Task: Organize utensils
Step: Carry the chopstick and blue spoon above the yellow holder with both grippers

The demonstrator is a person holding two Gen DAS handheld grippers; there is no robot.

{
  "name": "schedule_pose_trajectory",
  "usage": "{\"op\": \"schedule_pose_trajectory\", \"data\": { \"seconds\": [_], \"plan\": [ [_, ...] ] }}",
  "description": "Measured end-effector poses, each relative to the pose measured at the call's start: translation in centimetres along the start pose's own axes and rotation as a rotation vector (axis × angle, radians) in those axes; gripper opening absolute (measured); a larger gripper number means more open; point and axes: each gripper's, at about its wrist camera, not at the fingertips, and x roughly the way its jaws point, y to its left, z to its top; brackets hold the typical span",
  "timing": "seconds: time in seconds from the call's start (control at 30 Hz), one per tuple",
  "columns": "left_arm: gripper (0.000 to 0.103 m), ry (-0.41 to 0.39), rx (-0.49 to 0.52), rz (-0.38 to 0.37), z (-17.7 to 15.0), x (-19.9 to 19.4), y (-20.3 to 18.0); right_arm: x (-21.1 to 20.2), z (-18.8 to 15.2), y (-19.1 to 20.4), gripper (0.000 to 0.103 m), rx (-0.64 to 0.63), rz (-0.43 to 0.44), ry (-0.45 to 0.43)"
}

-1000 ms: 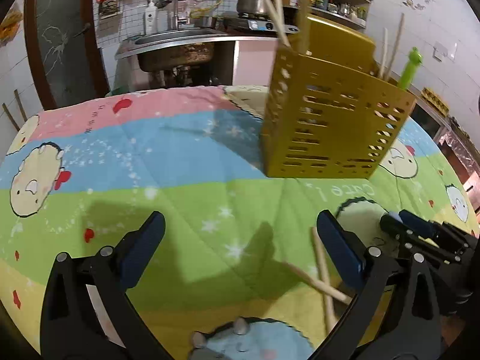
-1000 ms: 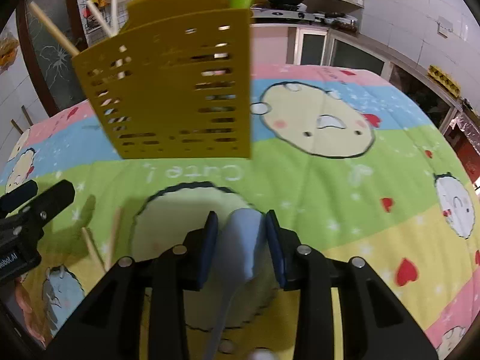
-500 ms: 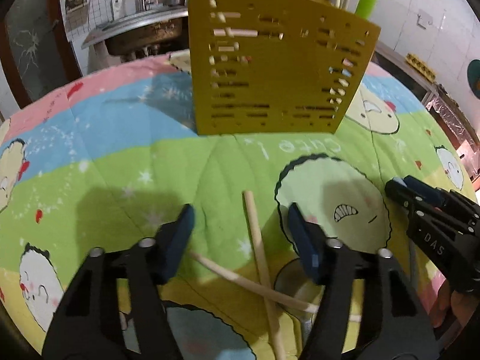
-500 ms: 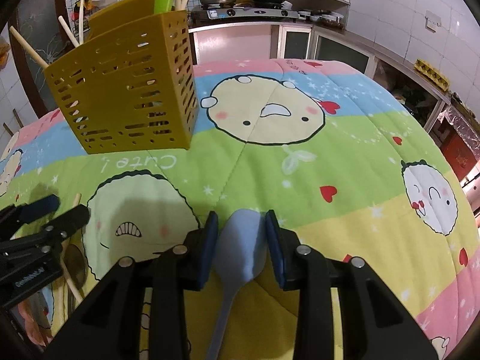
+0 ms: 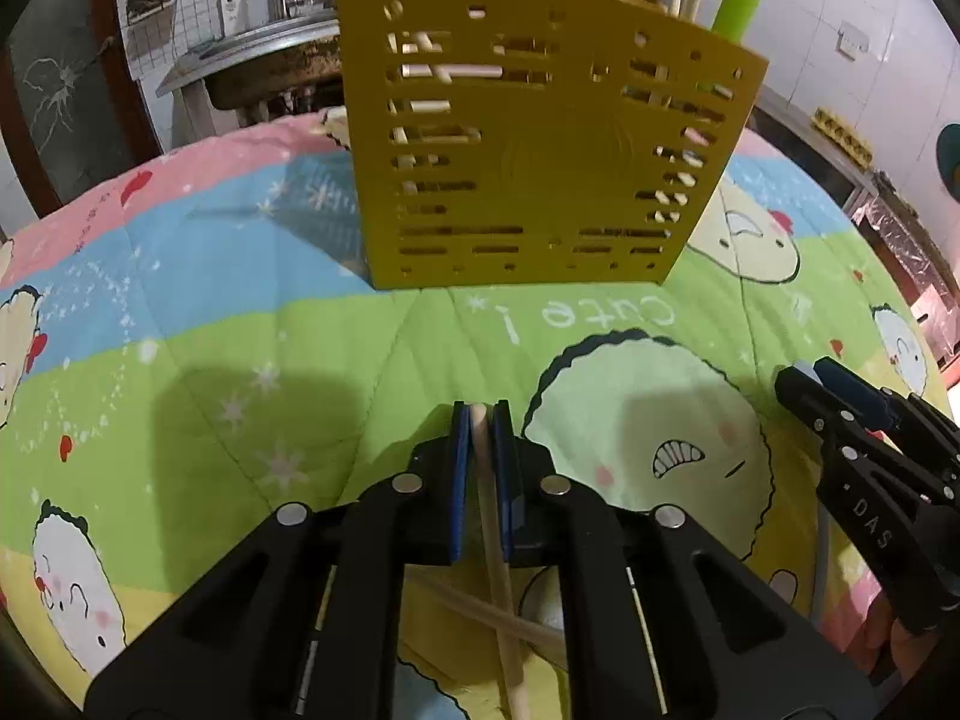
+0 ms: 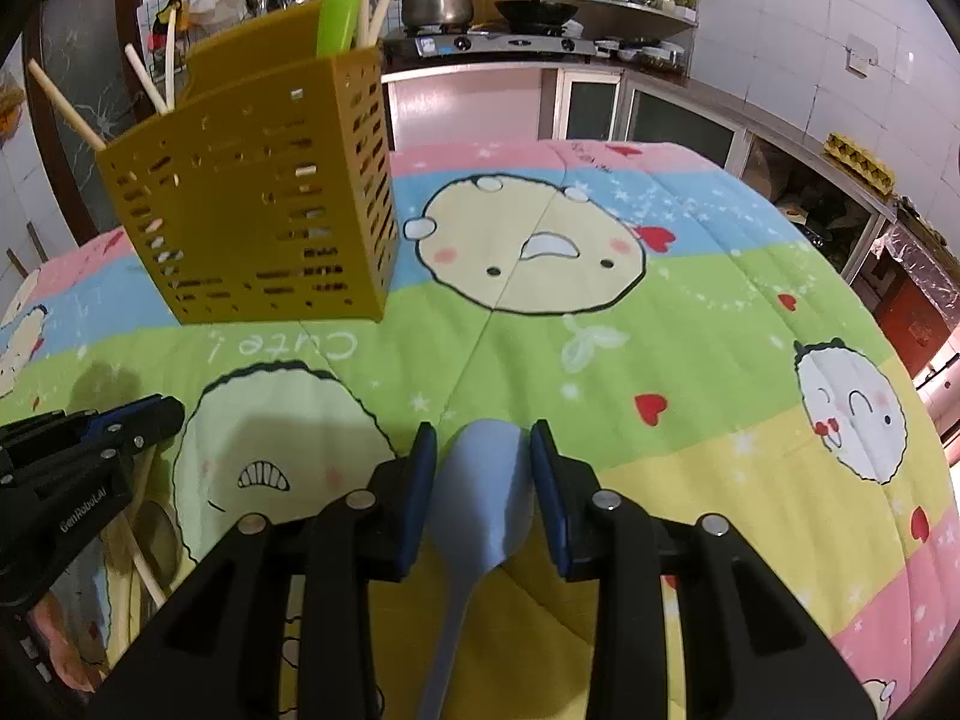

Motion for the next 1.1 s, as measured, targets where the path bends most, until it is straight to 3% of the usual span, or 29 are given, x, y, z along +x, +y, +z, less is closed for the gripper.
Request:
{"op": "schedule_pose_trajectory", "data": {
  "seconds": [0.7, 1.1],
  "plan": [
    [0.005, -0.44, 0.029, 0.014, 2.7, -11.8, 1.3, -7.6, 2.9, 1.7, 0.031, -0.029, 0.011, -0.308],
    [0.005, -0.591, 0.002, -0.006, 3.5, -15.2, 2.8, -10.0, 4.0, 2.8, 0.03, -0.05, 0.021, -0.458]
  ]
}}
